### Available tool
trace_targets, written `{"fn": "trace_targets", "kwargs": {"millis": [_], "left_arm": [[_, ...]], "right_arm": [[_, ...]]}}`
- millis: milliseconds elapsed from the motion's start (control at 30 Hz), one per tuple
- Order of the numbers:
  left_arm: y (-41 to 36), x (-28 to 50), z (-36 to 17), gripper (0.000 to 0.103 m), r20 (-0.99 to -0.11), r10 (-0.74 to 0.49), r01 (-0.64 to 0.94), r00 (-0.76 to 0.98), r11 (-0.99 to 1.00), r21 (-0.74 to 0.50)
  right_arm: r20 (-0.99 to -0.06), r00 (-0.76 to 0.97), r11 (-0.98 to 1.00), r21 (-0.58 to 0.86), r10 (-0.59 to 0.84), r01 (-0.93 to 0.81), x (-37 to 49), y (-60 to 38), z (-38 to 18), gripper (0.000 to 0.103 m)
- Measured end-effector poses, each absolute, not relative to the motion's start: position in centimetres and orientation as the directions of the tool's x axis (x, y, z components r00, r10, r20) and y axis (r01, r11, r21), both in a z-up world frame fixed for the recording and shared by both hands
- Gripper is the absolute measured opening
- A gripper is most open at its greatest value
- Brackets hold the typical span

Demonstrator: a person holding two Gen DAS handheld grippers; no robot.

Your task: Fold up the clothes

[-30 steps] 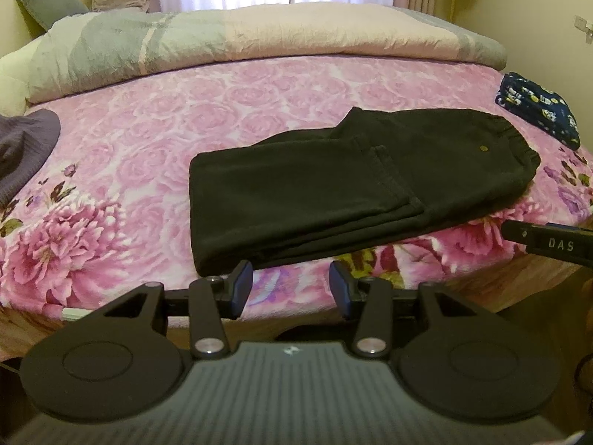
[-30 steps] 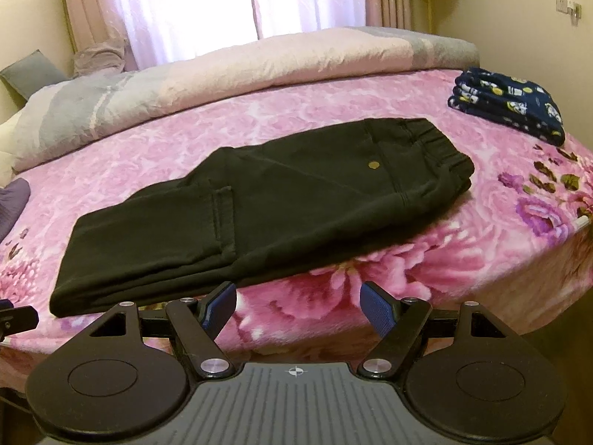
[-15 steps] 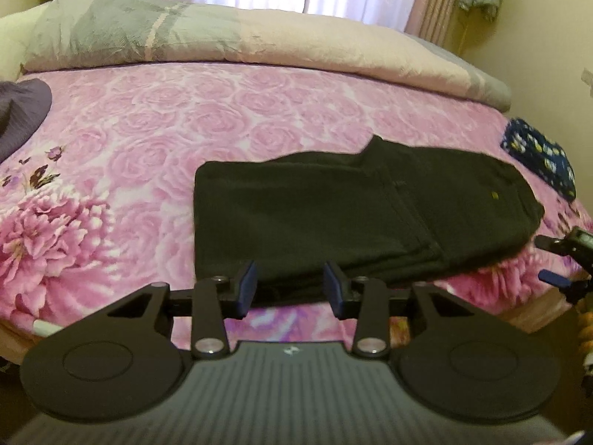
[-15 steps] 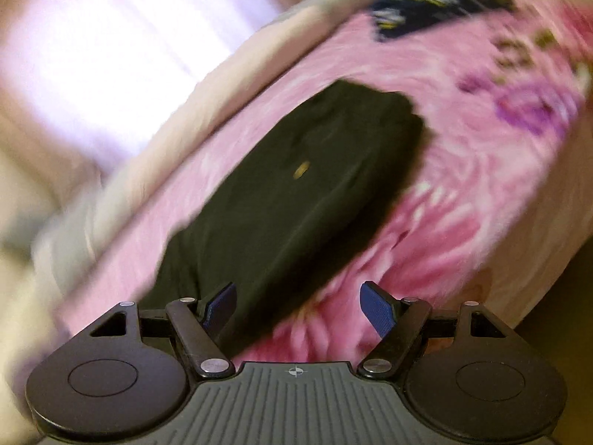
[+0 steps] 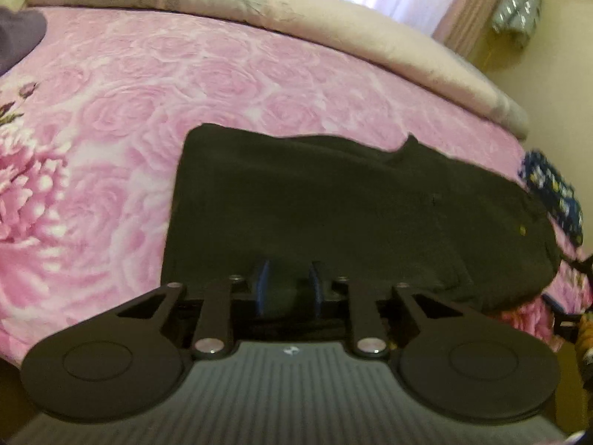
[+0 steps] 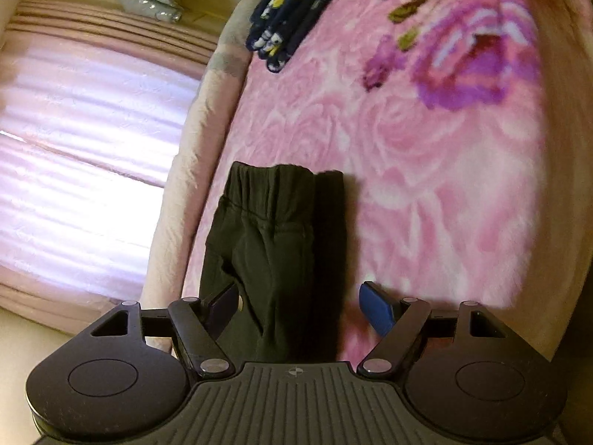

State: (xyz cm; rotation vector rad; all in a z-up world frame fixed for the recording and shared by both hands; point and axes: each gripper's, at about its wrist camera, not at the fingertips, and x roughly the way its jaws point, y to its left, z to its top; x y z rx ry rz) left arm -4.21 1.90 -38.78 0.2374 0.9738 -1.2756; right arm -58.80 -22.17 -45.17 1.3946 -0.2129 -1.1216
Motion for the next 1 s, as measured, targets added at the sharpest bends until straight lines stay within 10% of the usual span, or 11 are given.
{"fn": "trace_targets", "kwargs": {"millis": [367,600,767,1000], "left_arm": [[2.6,1.1,-38.5,0.018,-0.664,-0.739,0.701,-0.116,0.412,-0.582],[3.5,2.5,-38.3,0.018,-0.624,-0.769,0.648,-0.139,0.406,-0.645],[4.6,3.9,-38.2,0.018,-0.608,-0.784,0.628,-0.123,0.413,-0.660],[7.1,6.4,-39.0,0.018,-0.603,-0.792,0.584,-0.094,0.446,-0.678]], "right_arm": [[-0.467,0.551,-0.196,0.856,-0.691,0.478,-58.7,-25.1,-46.8,0.062],[-0.470,0.555,-0.185,0.851,-0.686,0.491,-58.8,-25.2,-47.4,0.022],[-0.562,0.378,-0.066,0.614,-0.735,0.786,-53.9,-24.6,-41.4,0.017],[-0.357,0.368,0.357,0.099,-0.859,0.929,-40.4,-18.8,-32.0,0.016]]}}
